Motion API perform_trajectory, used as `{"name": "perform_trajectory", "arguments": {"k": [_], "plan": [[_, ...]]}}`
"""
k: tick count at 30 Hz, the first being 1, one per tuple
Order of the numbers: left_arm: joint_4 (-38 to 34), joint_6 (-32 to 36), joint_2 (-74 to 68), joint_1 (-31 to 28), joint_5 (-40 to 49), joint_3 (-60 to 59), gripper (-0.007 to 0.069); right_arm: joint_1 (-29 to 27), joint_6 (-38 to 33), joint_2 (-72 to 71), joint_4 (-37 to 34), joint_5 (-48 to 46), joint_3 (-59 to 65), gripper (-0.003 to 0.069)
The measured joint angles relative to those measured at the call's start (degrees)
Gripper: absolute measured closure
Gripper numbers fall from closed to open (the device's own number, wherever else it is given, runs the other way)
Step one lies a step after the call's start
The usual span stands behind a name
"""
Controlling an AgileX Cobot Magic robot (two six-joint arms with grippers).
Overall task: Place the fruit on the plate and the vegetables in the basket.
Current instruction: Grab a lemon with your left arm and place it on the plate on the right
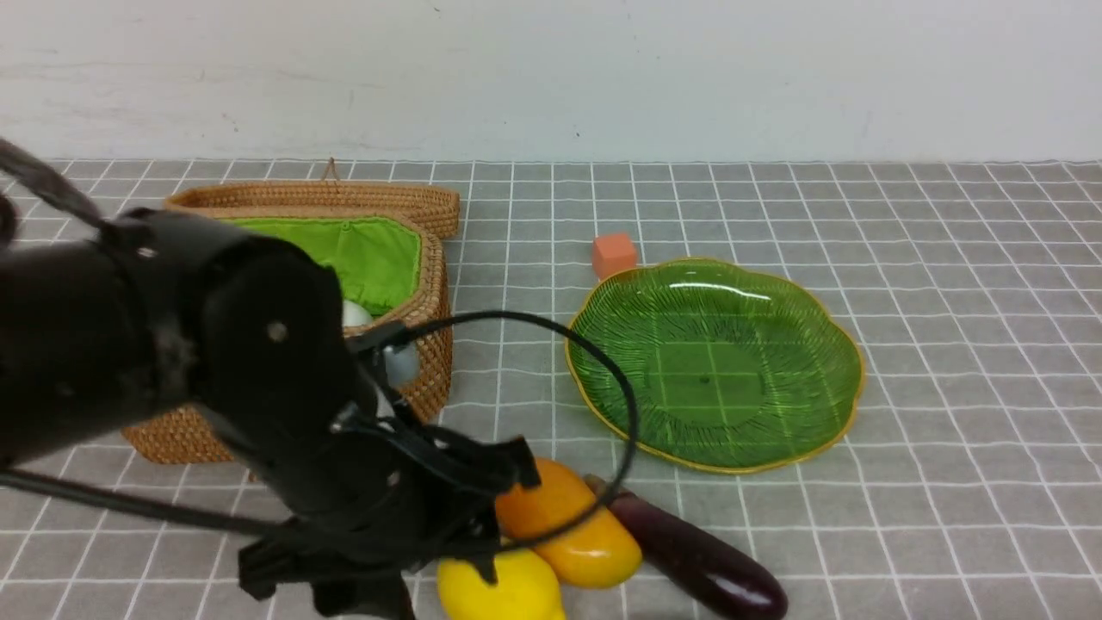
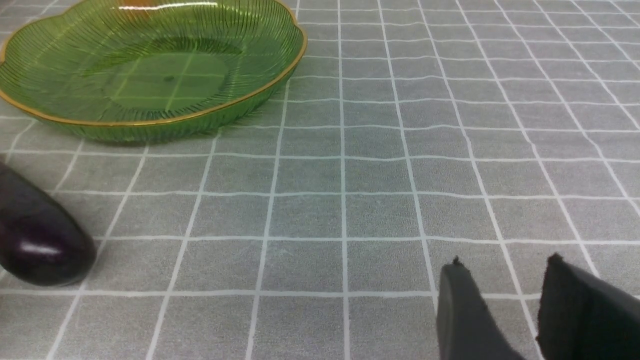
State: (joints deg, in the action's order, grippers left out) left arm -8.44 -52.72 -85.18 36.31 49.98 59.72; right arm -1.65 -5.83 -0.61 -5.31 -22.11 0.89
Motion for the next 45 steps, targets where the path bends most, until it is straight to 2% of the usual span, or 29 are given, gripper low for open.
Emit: {"name": "perform_trajectory", "arguments": {"k": [1, 3, 7, 15, 23, 30, 34, 38, 43, 45], "plan": [[2.0, -5.7, -1.1, 0.1, -1.6, 0.0, 0.0199, 0.0, 0.0, 0.0, 0.0, 0.0, 0.0, 0.0419], [3.1, -9.8, -2.0, 0.1, -2.6, 0.0, 0.0195, 0.0, 0.0, 0.0, 0.0, 0.0, 0.0, 0.0419], [2.4, -13.8, -4.0, 0.1, -3.6, 0.0, 0.0154, 0.0, 0.0, 0.0, 0.0, 0.0, 0.0, 0.0419], [-1.0, -14.6, -9.9, 0.1, -9.8, 0.0, 0.0037, 0.0, 0.0, 0.0, 0.0, 0.0, 0.0, 0.0419], [-1.9, -14.5, -13.1, 0.1, -10.4, 0.2, 0.0070, 0.0, 0.0, 0.0, 0.0, 0.0, 0.0, 0.0419], [1.9, -14.2, -11.9, 0.1, -7.2, 0.3, 0.0074, 0.0, 0.0, 0.0, 0.0, 0.0, 0.0, 0.0419], [4.5, -11.9, -8.7, 0.1, -4.0, 0.0, 0.0074, 0.0, 0.0, 0.0, 0.0, 0.0, 0.0, 0.0419], [4.9, -3.2, -1.3, 0.1, 1.1, 2.2, 0.0074, 0.0, 0.0, 0.0, 0.0, 0.0, 0.0, 0.0419], [5.0, 5.2, 0.6, 0.1, 6.0, 9.6, 0.0074, 0.0, 0.0, 0.0, 0.0, 0.0, 0.0, 0.0419], [5.5, 9.2, -1.3, 0.1, 6.1, 17.1, 0.0074, 0.0, 0.0, 0.0, 0.0, 0.0, 0.0, 0.0419]]}}
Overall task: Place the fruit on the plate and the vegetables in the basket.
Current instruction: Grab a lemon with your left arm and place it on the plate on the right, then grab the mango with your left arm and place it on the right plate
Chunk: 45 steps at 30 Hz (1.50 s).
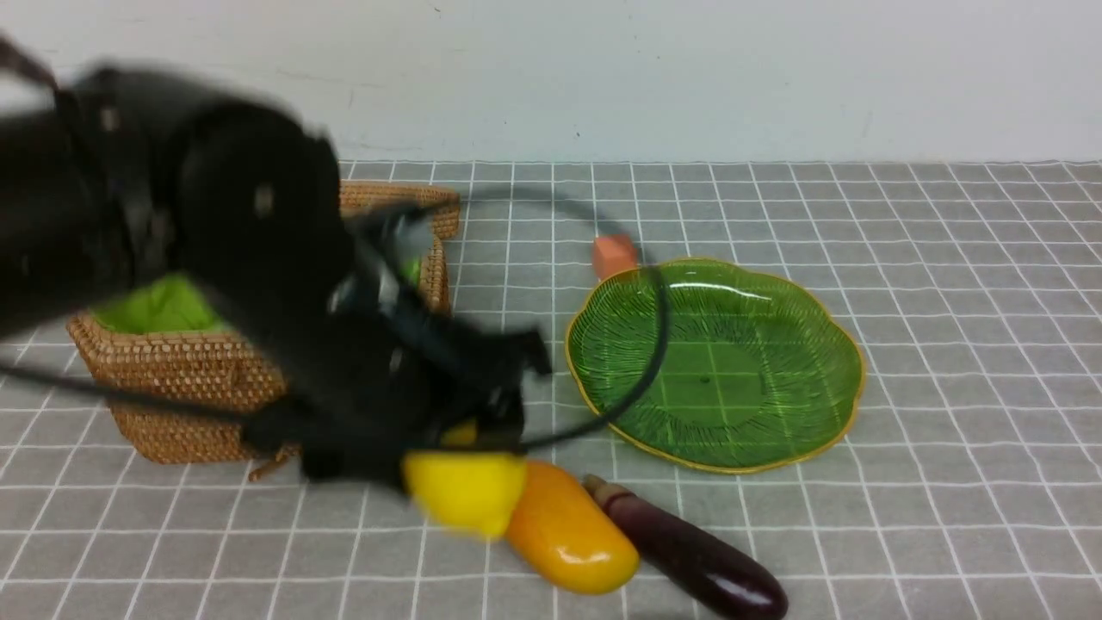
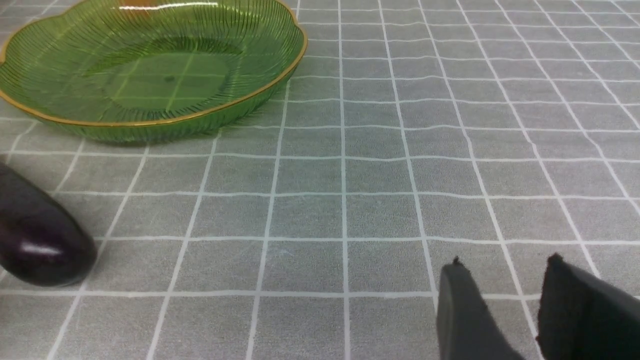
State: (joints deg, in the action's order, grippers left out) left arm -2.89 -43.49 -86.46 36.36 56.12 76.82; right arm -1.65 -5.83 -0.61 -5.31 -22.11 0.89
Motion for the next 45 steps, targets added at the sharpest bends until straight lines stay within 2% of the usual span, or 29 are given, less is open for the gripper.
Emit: {"name": "perform_trajectory", "arguments": {"k": [6, 7, 13, 20, 24, 27, 33, 35, 37, 39, 42, 45], "plan": [[0.3, 3.8, -8.7, 0.0, -0.9, 13.4, 0.0074, 0.0, 0.0, 0.0, 0.0, 0.0, 0.0, 0.0419], [0.4, 4.4, -13.5, 0.0, -1.0, 19.5, 0.0074, 0.0, 0.0, 0.0, 0.0, 0.0, 0.0, 0.0419], [1.2, 4.6, -29.7, 0.0, -1.1, 34.7, 0.0075, 0.0, 0.0, 0.0, 0.0, 0.0, 0.0, 0.0419], [0.0, 4.5, -40.6, 0.0, -1.8, 42.2, 0.0056, 0.0, 0.0, 0.0, 0.0, 0.0, 0.0, 0.0419], [-1.1, 4.5, -42.3, 0.0, -2.1, 42.5, -0.0013, 0.0, 0.0, 0.0, 0.0, 0.0, 0.0, 0.0419], [-1.1, 4.5, -42.3, 0.0, -1.7, 43.0, -0.0038, 0.0, 0.0, 0.0, 0.0, 0.0, 0.0, 0.0419], [0.8, 4.5, -41.5, -0.1, 7.8, 45.7, -0.0015, 0.0, 0.0, 0.0, 0.0, 0.0, 0.0, 0.0419], [3.5, 4.5, -38.7, -0.1, 12.7, 45.3, 0.0022, 0.0, 0.0, 0.0, 0.0, 0.0, 0.0, 0.0419], [5.0, 4.3, -36.2, -0.2, 13.4, 44.1, 0.0041, 0.0, 0.0, 0.0, 0.0, 0.0, 0.0, 0.0419], [6.7, 2.9, -28.2, -0.2, 13.9, 36.3, 0.0079, 0.0, 0.0, 0.0, 0.0, 0.0, 0.0, 0.0419], [6.9, 1.0, -22.0, -0.2, 13.7, 29.1, 0.0092, 0.0, 0.0, 0.0, 0.0, 0.0, 0.0, 0.0419], [7.1, -5.9, -14.6, -0.2, 9.7, 17.2, 0.0095, 0.0, 0.0, 0.0, 0.0, 0.0, 0.0, 0.0419]]}}
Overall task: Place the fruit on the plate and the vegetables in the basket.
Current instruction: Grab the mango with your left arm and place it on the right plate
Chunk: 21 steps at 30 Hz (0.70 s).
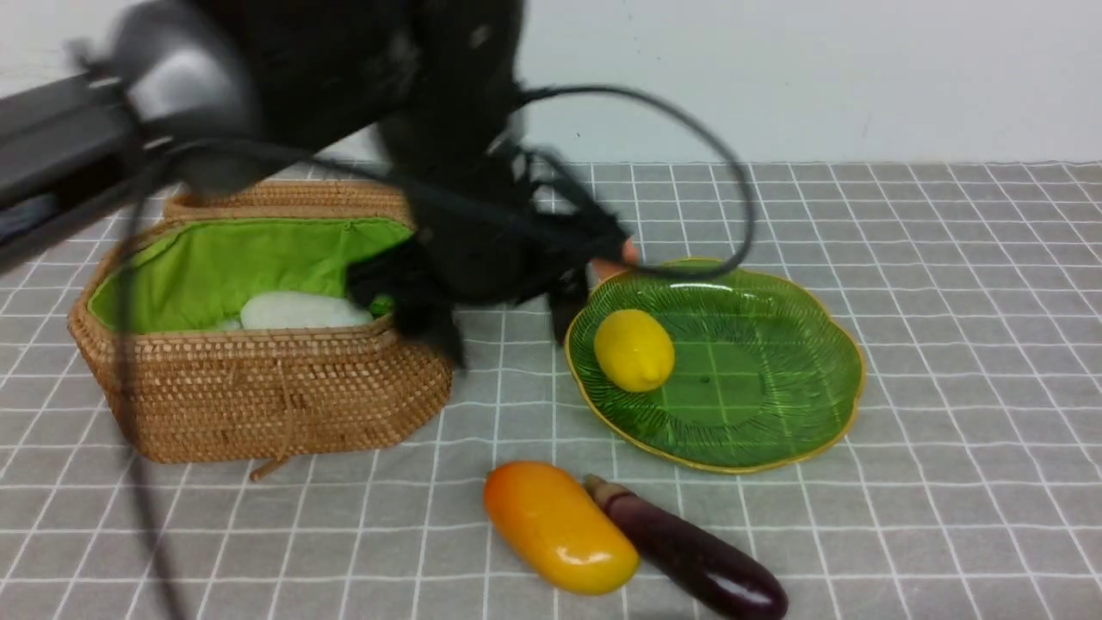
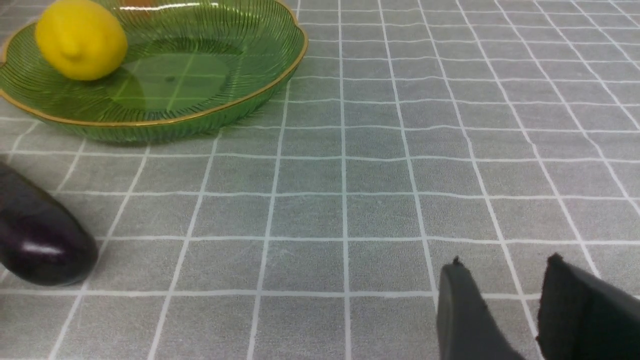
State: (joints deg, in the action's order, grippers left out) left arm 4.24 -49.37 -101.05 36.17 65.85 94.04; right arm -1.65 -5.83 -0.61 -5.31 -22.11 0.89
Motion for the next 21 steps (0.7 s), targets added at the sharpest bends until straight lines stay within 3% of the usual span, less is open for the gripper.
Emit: {"name": "perform_trajectory", "arguments": {"k": [4, 9, 21], "plan": [[-2.3, -5.5, 0.5, -0.1, -8.5, -9.5, 0.0081, 0.0, 0.0, 0.0, 0.0, 0.0, 0.0, 0.0419], [-7.1, -5.8, -4.8, -0.2, -13.6, -10.9, 0.0039, 0.0, 0.0, 0.0, 0.0, 0.0, 0.0, 0.0419], [-10.0, -7.5, -14.5, -0.2, -17.8, -10.9, 0.0050, 0.0, 0.0, 0.0, 0.0, 0.0, 0.0, 0.0419]]}}
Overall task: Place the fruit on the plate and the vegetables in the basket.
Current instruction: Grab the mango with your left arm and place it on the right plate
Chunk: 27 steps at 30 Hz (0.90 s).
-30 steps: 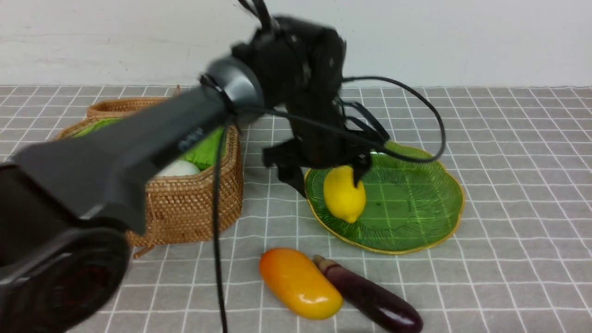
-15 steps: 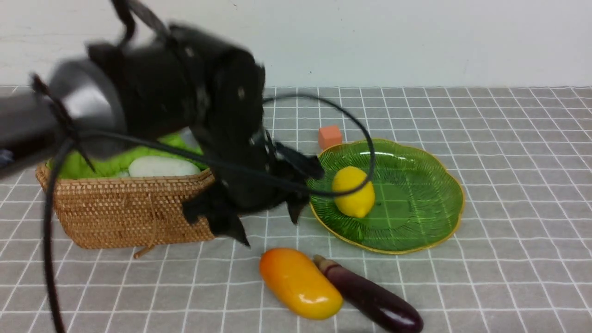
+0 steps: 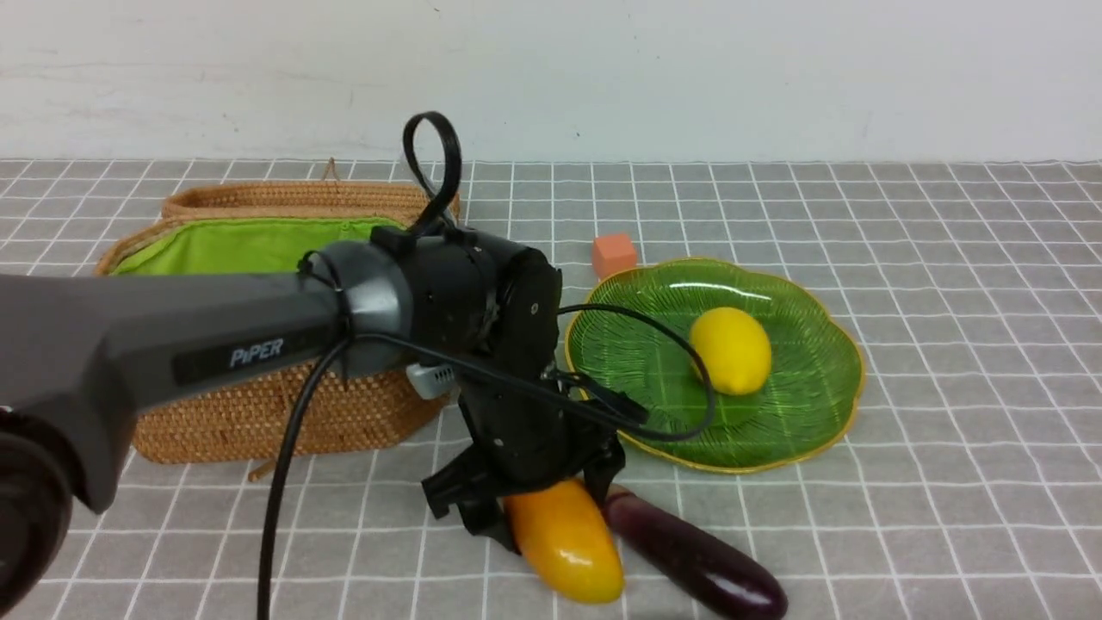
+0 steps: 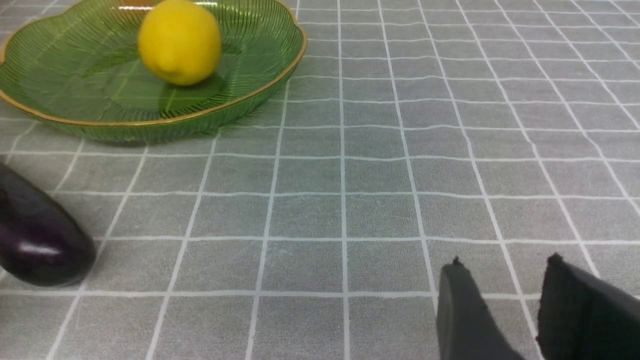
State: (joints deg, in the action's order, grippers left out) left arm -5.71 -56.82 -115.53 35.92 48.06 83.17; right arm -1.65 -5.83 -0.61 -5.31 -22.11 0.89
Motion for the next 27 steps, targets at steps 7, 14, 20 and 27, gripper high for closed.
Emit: {"name": "perform_trajectory", "arguments": {"k": [7, 14, 20, 27], "plan": [[5.1, -1.1, 6.6, 0.0, 1.2, -0.2, 0.0064, 0.0, 0.0, 0.0, 0.0, 0.0, 0.0, 0.0419], [7.1, -5.0, 11.9, 0.0, -1.5, 8.8, 0.0064, 0.0, 0.0, 0.0, 0.0, 0.0, 0.0, 0.0419], [7.1, 3.9, 4.7, 0.0, -5.5, 24.0, 0.0064, 0.0, 0.0, 0.0, 0.0, 0.0, 0.0, 0.0419], [6.9, 7.4, -8.0, 0.0, -2.1, 33.0, 0.0041, 0.0, 0.0, 0.0, 0.0, 0.0, 0.0, 0.0419]]}}
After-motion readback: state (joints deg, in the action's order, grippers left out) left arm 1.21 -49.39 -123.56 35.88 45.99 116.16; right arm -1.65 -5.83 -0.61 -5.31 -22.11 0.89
